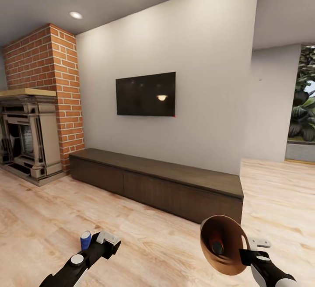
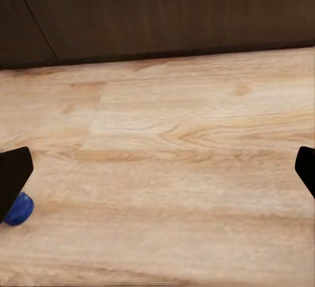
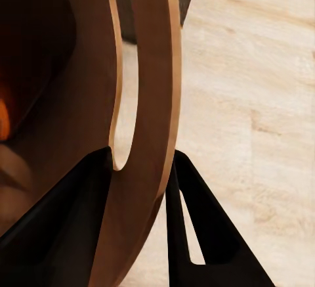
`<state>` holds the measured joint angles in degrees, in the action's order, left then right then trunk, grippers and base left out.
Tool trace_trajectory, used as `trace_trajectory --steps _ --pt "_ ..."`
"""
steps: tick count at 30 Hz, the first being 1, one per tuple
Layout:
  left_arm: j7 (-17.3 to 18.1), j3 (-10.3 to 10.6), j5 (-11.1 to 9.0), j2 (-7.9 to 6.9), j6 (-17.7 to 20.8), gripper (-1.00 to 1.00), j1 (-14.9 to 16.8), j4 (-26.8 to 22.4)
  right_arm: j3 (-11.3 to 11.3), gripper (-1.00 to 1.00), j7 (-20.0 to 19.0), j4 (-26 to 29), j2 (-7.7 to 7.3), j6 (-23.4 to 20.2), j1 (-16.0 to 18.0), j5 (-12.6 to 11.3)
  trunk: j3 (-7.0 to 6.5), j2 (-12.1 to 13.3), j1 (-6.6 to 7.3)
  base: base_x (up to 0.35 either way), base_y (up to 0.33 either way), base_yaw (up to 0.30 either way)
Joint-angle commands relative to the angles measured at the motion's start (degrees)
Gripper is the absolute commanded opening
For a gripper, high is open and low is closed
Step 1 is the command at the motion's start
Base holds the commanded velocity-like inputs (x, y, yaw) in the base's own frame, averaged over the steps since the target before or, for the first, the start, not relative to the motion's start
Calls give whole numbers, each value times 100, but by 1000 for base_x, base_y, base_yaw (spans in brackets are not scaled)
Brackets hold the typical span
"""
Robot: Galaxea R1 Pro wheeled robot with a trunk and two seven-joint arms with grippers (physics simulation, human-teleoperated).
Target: Put the three can of soda from the living room inside the tash can in the kitchen.
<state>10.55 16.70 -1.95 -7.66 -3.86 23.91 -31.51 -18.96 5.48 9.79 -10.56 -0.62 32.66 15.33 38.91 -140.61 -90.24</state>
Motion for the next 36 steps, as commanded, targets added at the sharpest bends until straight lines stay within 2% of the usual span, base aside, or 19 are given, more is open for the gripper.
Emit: trace_trajectory --steps 1,9,22,36 --pt "0 0 -1 0 0 100 0 2 -46 -100 -21 14 -1 1 4 4 -19 41 23 0 0 206" --pt "0 0 -1 1 0 100 0 -1 -46 -100 -21 8 -5 3 4 -3 -163 362 199 0 0 53" --pt "0 -3 -7 -8 -5 100 0 -3 -46 -100 -21 13 -4 9 4 -1 -163 362 199 0 0 0" --pt "0 -8 -7 -1 -1 100 0 2 -38 -100 -21 14 8 9 4 4 -414 923 506 0 0 0"
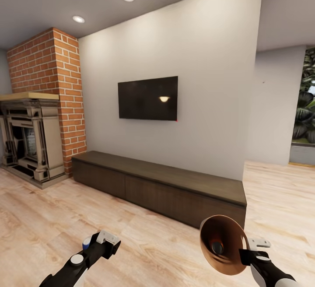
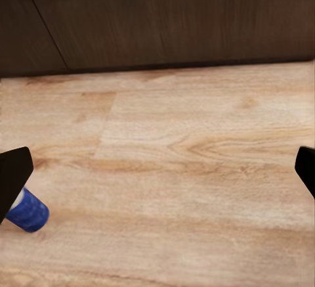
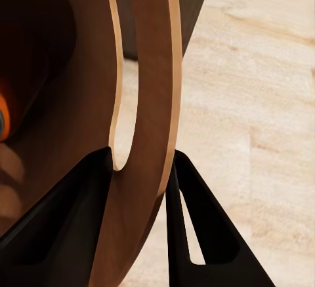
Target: Put the three can of soda from the living room inside the tash can in the kitchen.
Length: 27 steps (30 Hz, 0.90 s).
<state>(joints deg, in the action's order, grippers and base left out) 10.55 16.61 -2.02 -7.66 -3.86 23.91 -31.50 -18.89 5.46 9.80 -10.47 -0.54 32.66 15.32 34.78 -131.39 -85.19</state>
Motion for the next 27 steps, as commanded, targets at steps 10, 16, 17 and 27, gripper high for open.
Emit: trace_trajectory --steps 10,16,17,27 --pt "0 2 0 0 0 100 0 -2 -44 -100 -19 13 5 1 3 6 -181 402 221 0 0 40" --pt "0 7 0 -4 -3 100 0 -4 -44 -100 -19 13 2 1 3 6 -235 522 287 0 0 216" --pt "0 7 -2 -5 -5 100 0 -4 -44 -100 -19 13 0 1 3 6 -235 522 287 0 0 237" --pt "0 9 -8 -13 -10 100 0 -5 -44 -100 -19 13 1 1 3 6 -235 522 287 0 0 155"
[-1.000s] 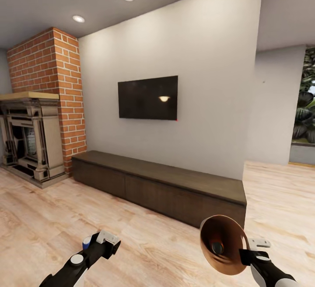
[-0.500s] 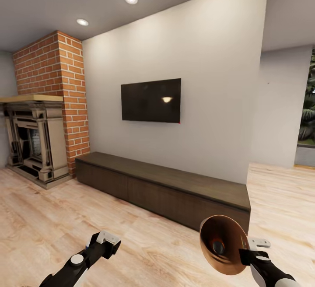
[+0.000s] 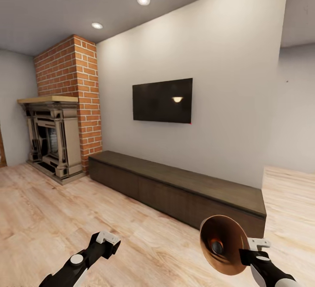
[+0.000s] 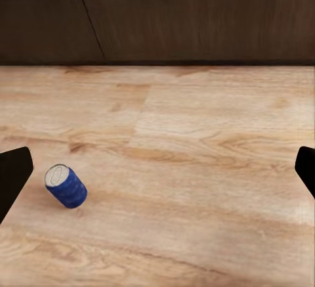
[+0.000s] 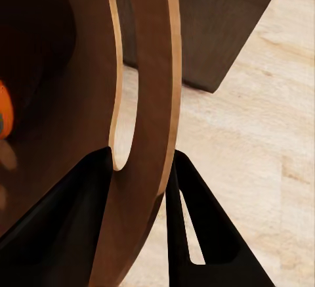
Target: Put the three can of soda from the living room inside the tash can in the kitchen.
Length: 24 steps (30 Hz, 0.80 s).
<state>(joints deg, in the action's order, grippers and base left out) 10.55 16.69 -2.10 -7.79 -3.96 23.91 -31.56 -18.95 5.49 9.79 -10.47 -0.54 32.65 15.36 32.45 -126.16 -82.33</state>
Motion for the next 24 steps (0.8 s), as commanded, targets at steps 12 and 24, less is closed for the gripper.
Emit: trace_trajectory --steps 12,24 --pt "0 1 0 -2 0 100 0 1 -39 -100 -21 13 6 1 4 3 -1 -1 0 -101 151 214" --pt "0 -11 -12 -3 0 100 0 1 -39 -100 -21 6 4 1 4 3 -1 -1 0 -174 228 232"
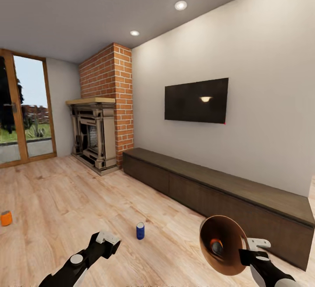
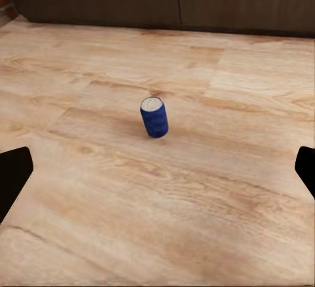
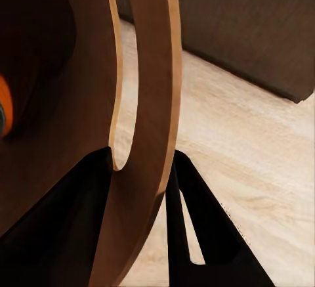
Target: Put the three can of soda from the living room inside the tash can in the kitchen.
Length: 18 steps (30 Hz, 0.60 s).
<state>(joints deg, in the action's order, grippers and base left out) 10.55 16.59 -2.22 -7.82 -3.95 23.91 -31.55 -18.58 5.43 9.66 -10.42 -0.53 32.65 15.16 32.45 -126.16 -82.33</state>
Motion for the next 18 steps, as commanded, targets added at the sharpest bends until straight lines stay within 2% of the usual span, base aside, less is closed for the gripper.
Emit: trace_trajectory --steps 1,5,18 --pt "0 -72 1 3 0 100 -1 3 -75 -100 -16 18 -3 0 5 20 -1 -1 0 -15 26 27" --pt "0 -95 2 4 7 100 -1 3 -75 -100 -16 18 -1 0 5 21 -1 -1 0 80 47 13" --pt "0 -112 2 0 10 100 -1 8 -67 -100 -16 15 5 -3 5 22 -1 -1 0 269 85 1"
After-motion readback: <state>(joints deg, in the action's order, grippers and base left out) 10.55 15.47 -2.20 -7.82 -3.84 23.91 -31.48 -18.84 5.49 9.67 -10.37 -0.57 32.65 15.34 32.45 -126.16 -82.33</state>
